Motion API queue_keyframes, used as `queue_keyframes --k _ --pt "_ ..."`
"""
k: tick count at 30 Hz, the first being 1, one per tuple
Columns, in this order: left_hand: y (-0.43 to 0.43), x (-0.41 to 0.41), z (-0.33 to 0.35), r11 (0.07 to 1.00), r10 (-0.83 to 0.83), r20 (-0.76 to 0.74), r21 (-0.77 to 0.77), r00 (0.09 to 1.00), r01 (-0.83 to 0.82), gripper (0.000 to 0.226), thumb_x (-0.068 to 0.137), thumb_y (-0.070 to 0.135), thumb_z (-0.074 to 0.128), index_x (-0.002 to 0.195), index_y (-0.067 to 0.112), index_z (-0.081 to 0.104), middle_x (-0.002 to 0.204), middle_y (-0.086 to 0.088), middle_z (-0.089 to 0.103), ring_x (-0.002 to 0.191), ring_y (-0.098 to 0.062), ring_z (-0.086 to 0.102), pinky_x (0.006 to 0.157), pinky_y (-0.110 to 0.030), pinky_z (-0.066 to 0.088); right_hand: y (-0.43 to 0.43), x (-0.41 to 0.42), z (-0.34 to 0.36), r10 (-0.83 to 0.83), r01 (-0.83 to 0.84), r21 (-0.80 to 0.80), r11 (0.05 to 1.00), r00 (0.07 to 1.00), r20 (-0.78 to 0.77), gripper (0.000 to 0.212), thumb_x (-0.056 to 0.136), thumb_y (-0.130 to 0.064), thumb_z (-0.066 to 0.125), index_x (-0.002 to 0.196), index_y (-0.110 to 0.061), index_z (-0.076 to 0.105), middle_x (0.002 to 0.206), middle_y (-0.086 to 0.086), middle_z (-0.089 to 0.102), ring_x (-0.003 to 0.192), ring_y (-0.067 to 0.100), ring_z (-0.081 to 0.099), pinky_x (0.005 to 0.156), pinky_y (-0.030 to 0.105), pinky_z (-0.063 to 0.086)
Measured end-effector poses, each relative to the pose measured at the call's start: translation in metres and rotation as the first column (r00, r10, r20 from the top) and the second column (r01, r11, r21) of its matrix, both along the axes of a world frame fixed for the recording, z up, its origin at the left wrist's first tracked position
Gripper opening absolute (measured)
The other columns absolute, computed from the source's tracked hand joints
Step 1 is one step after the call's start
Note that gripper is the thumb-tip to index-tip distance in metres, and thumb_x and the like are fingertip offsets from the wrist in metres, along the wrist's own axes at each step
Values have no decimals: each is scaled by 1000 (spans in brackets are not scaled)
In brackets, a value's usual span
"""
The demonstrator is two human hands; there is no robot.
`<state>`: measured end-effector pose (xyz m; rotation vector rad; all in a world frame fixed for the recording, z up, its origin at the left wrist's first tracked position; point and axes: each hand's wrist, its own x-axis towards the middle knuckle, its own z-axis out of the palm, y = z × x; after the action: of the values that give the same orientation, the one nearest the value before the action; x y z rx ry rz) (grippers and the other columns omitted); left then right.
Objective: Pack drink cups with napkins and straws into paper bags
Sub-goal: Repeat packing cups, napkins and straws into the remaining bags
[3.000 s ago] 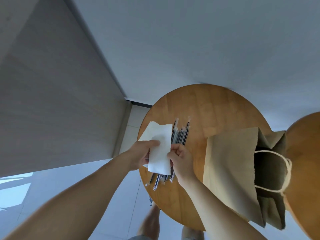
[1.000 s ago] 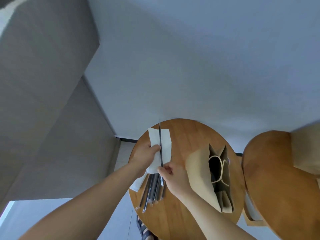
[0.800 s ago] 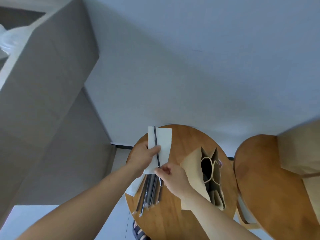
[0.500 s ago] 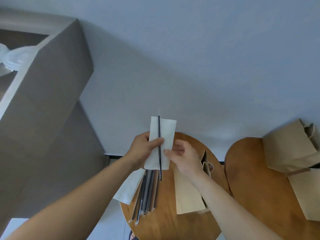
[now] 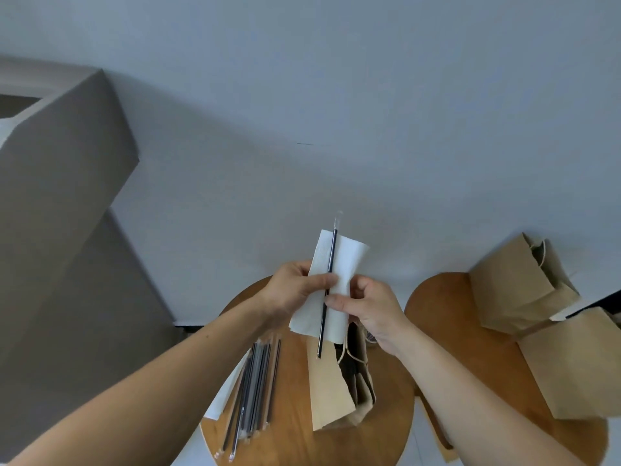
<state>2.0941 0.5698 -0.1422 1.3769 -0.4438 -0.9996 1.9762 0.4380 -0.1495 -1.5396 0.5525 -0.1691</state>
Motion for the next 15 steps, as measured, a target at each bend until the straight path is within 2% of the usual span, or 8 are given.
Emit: queue_keyframes --k 6,8,10,13,15 --pt "-36 -16 7 999 34 60 24 998 -36 15 90 13 68 101 3 73 93 -13 74 82 -24 70 72 -33 56 -28 -5 2 -21 23 -65 998 1000 23 13 76 -9 83 85 -9 74 83 4 76 77 16 73 62 18 53" --pt "-44 -16 5 998 55 86 26 995 -57 16 90 17 70 103 8 73 95 -10 75 84 -24 72 72 -32 56 -39 -4 3 -18 18 -121 993 1000 -4 14 75 -12 83 85 -9 73 83 4 76 78 17 73 63 24 55" --pt "-49 -14 -3 995 79 138 51 987 -87 26 90 22 70 116 17 69 101 -8 73 89 -22 72 72 -31 58 -52 -1 4 -40 32 -209 977 998 -39 17 76 -18 83 87 -8 73 85 5 75 81 21 72 70 36 59" --pt "-42 -10 -29 950 108 325 246 939 -194 45 90 21 67 133 25 56 101 -2 68 83 -15 70 68 -25 60 -78 3 3 -159 145 -261 955 987 -36 20 79 -23 80 86 -7 71 83 3 74 79 22 70 70 38 56" --pt "-26 -12 -52 883 -44 419 441 907 -161 54 85 18 69 136 29 52 104 7 64 84 -9 67 66 -19 58 -94 11 -1 -260 245 -254 936 965 -26 25 81 -26 78 80 -3 67 76 5 71 72 24 67 63 34 51"
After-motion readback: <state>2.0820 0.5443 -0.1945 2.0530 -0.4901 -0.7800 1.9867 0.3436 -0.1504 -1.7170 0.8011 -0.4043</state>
